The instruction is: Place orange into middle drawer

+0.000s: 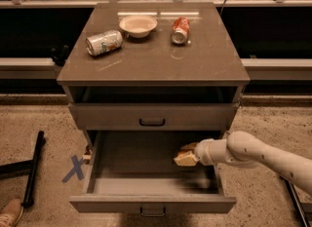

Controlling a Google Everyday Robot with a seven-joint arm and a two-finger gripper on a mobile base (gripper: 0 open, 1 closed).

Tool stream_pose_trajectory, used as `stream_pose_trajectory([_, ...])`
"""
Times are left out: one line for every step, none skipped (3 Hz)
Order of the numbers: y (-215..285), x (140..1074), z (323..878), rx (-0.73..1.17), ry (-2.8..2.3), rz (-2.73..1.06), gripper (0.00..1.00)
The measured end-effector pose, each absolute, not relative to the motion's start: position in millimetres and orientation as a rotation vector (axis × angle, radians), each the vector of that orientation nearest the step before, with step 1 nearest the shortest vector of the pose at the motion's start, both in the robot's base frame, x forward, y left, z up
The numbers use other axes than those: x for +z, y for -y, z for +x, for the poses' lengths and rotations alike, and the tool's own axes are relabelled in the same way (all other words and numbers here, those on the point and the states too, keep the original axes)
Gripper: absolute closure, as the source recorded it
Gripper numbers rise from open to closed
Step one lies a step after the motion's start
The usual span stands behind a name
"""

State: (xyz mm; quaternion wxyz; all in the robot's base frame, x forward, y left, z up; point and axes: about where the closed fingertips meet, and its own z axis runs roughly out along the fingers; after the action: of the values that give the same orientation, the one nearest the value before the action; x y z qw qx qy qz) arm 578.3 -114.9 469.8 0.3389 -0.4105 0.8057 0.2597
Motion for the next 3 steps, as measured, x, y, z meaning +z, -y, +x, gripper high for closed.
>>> stream_pose_trajectory([101.2, 451.4, 600.5, 0.692, -2.080, -1.070, 0.82])
stream_pose_trajectory([80.2, 441.4, 612.4, 0.730, -2.050, -1.093, 0.59])
stream_pose_trajectory([59.6, 431.0, 618.2, 0.764, -2.027, -1.124, 0.36])
